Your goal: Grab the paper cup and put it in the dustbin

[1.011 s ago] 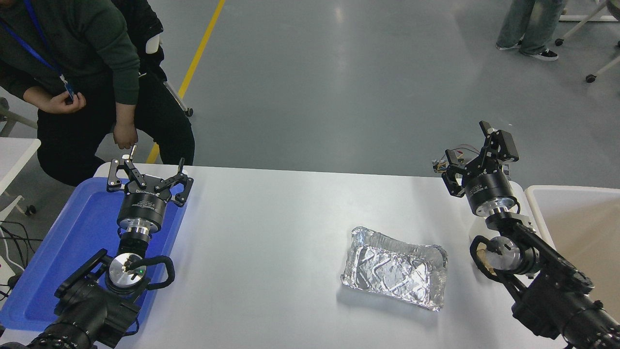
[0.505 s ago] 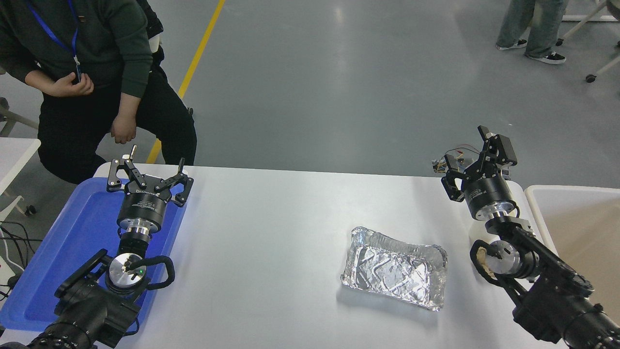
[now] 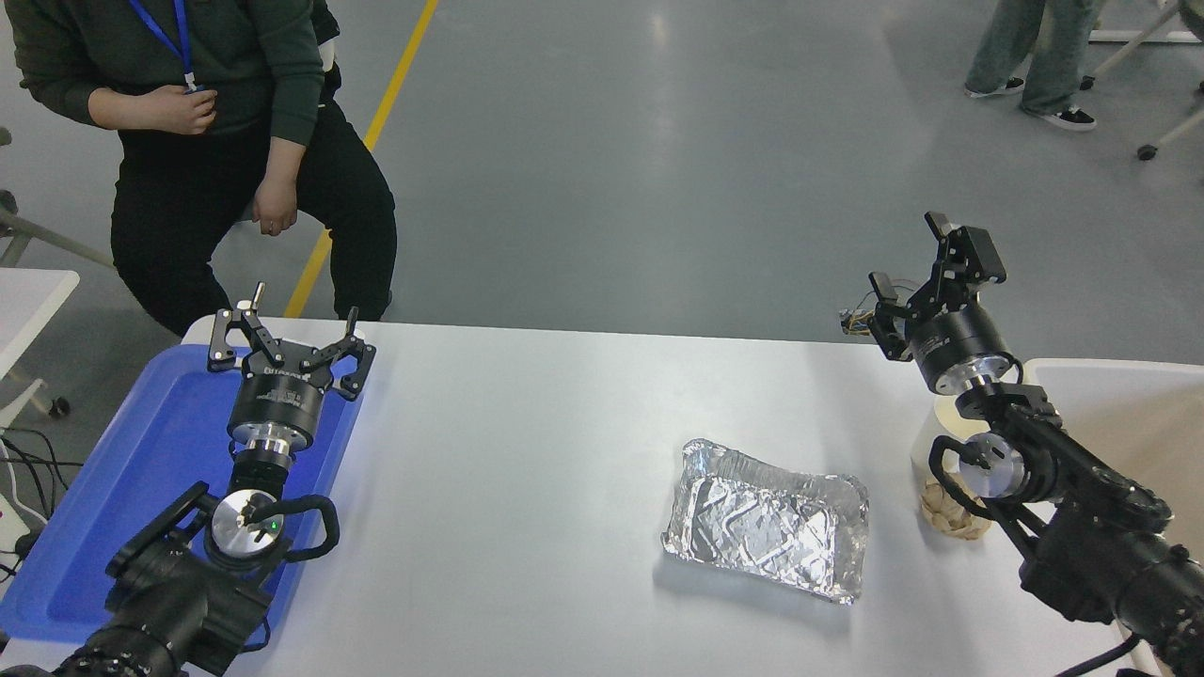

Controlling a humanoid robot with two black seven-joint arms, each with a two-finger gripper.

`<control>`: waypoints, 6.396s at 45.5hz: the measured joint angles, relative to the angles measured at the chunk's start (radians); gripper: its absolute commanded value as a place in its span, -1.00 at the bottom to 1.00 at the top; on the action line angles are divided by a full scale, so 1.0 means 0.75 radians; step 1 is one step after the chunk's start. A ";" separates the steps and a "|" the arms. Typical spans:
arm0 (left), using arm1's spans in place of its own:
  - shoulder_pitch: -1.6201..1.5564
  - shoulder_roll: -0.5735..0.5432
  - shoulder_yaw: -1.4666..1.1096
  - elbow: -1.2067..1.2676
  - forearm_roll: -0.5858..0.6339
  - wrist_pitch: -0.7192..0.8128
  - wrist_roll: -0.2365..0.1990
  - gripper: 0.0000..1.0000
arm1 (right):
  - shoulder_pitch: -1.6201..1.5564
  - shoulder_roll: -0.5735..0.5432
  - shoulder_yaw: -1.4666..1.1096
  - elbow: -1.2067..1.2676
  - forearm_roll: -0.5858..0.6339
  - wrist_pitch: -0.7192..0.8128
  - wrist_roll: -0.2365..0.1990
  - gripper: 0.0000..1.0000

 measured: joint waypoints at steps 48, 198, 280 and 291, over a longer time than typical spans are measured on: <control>0.000 0.000 0.000 0.000 0.000 0.000 0.002 1.00 | 1.243 -0.325 -2.440 0.072 0.240 0.601 -0.210 1.00; 0.000 0.000 0.000 0.000 0.000 0.000 0.000 1.00 | 0.554 0.058 -2.721 -0.581 0.223 0.611 -0.277 0.94; 0.000 0.000 0.000 0.000 0.000 0.000 0.002 1.00 | 1.097 -0.169 -2.680 -0.079 0.049 0.506 -0.240 -1.00; 0.000 0.000 0.000 0.000 0.000 0.000 0.002 1.00 | 1.430 -0.300 -2.687 0.059 -0.042 0.695 -0.232 -1.00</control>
